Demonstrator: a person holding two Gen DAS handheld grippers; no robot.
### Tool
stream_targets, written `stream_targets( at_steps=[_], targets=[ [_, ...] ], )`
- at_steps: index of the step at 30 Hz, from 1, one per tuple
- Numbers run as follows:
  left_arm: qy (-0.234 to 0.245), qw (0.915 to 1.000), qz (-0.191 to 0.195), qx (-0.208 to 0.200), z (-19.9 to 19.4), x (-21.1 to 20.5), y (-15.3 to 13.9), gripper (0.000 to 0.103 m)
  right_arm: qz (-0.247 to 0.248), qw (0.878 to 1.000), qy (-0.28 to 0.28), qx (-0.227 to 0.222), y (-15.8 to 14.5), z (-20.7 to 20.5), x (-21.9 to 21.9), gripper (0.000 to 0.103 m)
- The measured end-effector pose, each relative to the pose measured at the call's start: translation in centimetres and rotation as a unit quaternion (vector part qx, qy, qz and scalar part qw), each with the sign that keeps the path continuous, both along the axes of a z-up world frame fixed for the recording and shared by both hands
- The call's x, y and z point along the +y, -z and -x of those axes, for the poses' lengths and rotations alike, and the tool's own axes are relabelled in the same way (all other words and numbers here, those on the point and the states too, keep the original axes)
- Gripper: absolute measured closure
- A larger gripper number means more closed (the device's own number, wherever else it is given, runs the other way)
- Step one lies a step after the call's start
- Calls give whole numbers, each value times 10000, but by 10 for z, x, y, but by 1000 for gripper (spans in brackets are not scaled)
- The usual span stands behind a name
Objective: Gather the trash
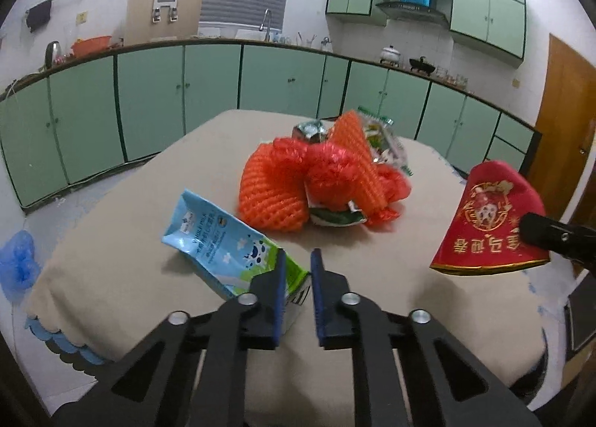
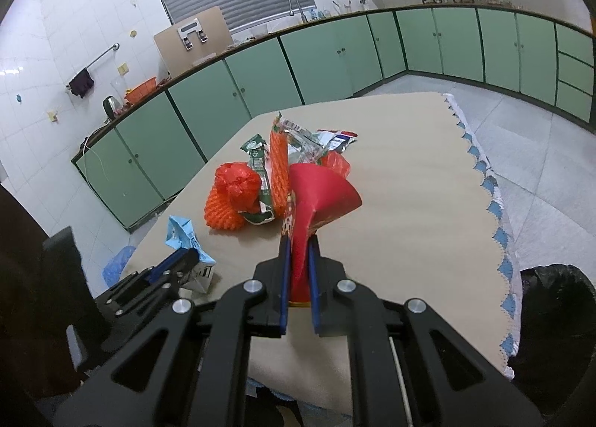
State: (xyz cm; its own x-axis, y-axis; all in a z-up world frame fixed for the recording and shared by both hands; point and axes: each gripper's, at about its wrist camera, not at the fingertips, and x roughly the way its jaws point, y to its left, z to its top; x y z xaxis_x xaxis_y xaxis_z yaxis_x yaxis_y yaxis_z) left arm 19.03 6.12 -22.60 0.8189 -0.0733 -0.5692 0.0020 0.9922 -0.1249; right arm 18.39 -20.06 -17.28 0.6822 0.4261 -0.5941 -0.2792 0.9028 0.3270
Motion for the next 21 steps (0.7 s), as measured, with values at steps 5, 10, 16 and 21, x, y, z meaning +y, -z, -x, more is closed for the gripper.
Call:
stream_targets(
  at_steps=[5, 10, 16, 21],
  targets=[
    [264, 9995, 122, -118, 17, -6, -14, 95, 9, 10000, 0, -89, -7, 10, -4, 95],
    [539, 9978, 151, -343, 34, -16, -34, 96, 33, 9999, 55, -154, -14, 19, -11, 95],
    [787, 9950, 187, -585, 46, -25, -57, 97, 47, 9996, 191, -204, -20, 28, -24, 95],
    [934, 9934, 186, -633, 44, -32, -64, 98, 5, 9993, 309, -202, -23, 33, -36, 95]
  ],
)
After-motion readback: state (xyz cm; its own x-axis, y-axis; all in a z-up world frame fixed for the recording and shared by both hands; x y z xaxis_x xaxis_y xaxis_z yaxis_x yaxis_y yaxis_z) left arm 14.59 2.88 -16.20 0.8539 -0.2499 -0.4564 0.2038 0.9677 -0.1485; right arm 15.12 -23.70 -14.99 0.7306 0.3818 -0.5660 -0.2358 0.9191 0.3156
